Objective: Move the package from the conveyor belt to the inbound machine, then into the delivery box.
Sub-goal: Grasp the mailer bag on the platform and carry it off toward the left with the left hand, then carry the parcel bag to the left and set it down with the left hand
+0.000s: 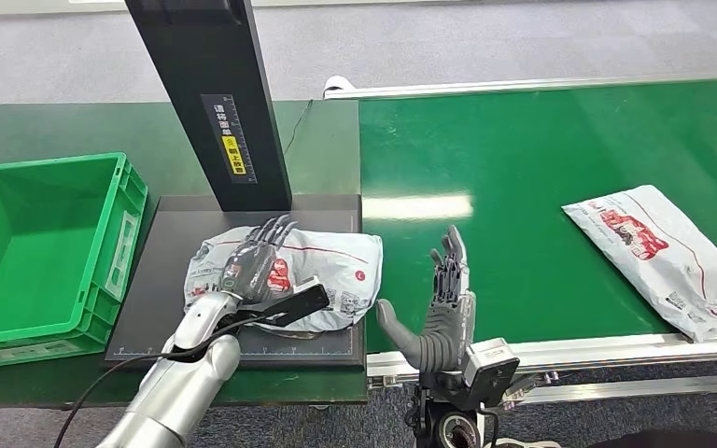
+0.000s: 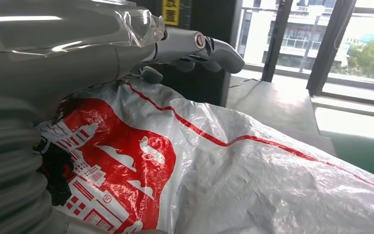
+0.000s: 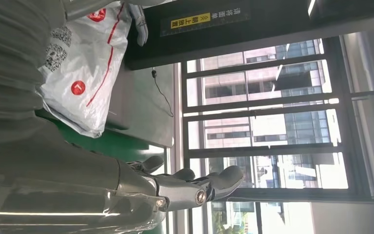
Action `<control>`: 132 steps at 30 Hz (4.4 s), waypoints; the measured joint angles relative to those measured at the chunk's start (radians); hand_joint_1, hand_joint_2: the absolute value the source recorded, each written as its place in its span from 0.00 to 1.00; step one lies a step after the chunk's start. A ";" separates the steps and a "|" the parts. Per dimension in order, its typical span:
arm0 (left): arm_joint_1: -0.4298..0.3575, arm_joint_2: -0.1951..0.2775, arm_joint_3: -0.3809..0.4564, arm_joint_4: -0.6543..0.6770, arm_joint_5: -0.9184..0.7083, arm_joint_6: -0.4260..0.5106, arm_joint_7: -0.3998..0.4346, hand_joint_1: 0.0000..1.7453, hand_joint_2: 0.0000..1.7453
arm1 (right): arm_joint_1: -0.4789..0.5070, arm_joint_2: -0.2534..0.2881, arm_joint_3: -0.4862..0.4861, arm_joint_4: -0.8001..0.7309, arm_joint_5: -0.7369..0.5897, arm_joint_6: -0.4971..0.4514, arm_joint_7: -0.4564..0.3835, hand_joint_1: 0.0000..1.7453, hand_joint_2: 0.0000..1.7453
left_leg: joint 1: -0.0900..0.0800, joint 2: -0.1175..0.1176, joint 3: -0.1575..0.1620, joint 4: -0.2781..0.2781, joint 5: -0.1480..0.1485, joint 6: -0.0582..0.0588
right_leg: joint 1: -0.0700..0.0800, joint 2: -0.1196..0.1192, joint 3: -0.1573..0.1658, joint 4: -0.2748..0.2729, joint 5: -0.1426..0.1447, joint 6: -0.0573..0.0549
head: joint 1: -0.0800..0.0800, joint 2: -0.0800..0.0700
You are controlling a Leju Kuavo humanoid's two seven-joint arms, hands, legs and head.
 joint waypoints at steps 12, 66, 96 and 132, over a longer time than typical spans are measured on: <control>-0.081 -0.019 -0.043 0.144 -0.025 -0.026 0.002 0.99 1.00 | 0.013 0.000 -0.002 -0.003 -0.008 -0.011 -0.003 0.00 1.00 | 0.000 0.000 0.000 0.000 0.000 0.000 | 0.000 0.000 0.000 0.000 0.000 0.000 | 0.000 0.000; -0.320 0.390 0.484 0.080 0.089 0.371 0.142 1.00 1.00 | 0.027 0.000 0.005 0.005 -0.023 0.006 0.003 0.00 1.00 | 0.001 0.003 0.000 0.000 0.003 -0.003 | 0.001 0.002 -0.002 0.003 0.001 -0.003 | 0.001 0.000; -0.406 0.415 0.547 0.342 -0.121 0.102 0.390 0.00 1.00 | 0.021 0.003 0.000 0.005 0.000 0.049 0.025 0.00 1.00 | 0.001 0.003 -0.001 0.000 0.003 -0.003 | 0.001 0.002 -0.002 0.002 0.001 -0.003 | 0.001 0.000; 0.633 -0.119 0.155 -0.666 1.151 -0.119 -0.457 0.00 1.00 | 0.030 0.002 -0.032 0.022 0.030 -0.028 0.039 0.00 1.00 | -0.002 0.004 0.000 0.000 -0.005 0.002 | -0.001 0.003 -0.001 -0.002 -0.002 0.003 | 0.001 0.000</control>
